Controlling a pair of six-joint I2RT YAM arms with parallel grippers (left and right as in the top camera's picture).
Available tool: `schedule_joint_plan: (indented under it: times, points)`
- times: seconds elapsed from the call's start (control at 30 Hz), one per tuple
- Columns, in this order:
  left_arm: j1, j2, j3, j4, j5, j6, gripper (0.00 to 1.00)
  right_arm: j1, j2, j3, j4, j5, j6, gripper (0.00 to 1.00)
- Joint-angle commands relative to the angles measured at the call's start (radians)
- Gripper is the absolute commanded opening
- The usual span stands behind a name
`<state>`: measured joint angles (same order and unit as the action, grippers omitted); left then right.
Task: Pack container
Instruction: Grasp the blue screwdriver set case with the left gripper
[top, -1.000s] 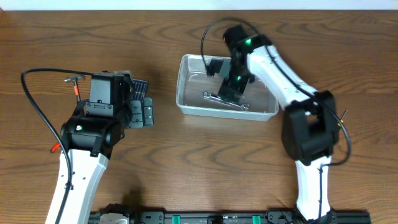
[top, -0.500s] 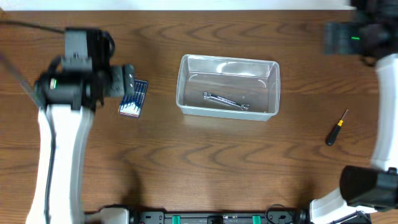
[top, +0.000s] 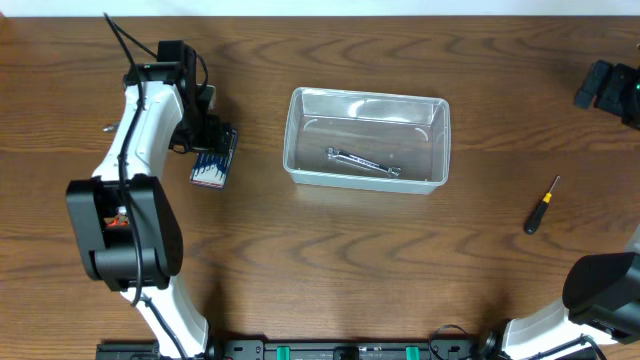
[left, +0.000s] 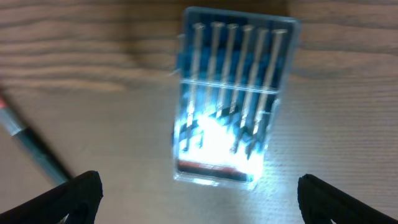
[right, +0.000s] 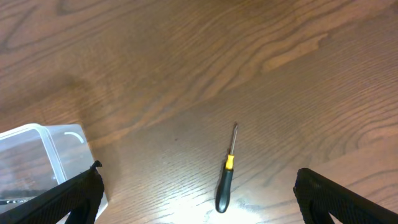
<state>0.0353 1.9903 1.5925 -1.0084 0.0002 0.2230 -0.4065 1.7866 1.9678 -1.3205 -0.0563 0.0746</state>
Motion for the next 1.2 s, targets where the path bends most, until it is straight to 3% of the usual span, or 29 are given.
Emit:
schedule_joint_plan:
  times: [0.0, 0.23, 0.77, 1.17]
  points:
    - [-0.002, 0.008, -0.001, 0.014, 0.08, 0.077, 0.98, 0.001, 0.0, -0.003, -0.006, -0.015, -0.002, 0.99]
    - [-0.002, 0.059, -0.021, 0.084, 0.079, 0.091, 0.98, 0.001, 0.0, -0.003, -0.008, -0.016, -0.013, 0.99]
    - [-0.002, 0.202, -0.022, 0.095, 0.079, 0.071, 0.98, 0.001, -0.001, -0.003, -0.012, -0.015, -0.025, 0.99]
    - [-0.002, 0.216, -0.023, 0.087, 0.079, 0.071, 1.0, 0.001, 0.0, -0.003, -0.018, -0.015, -0.027, 0.99]
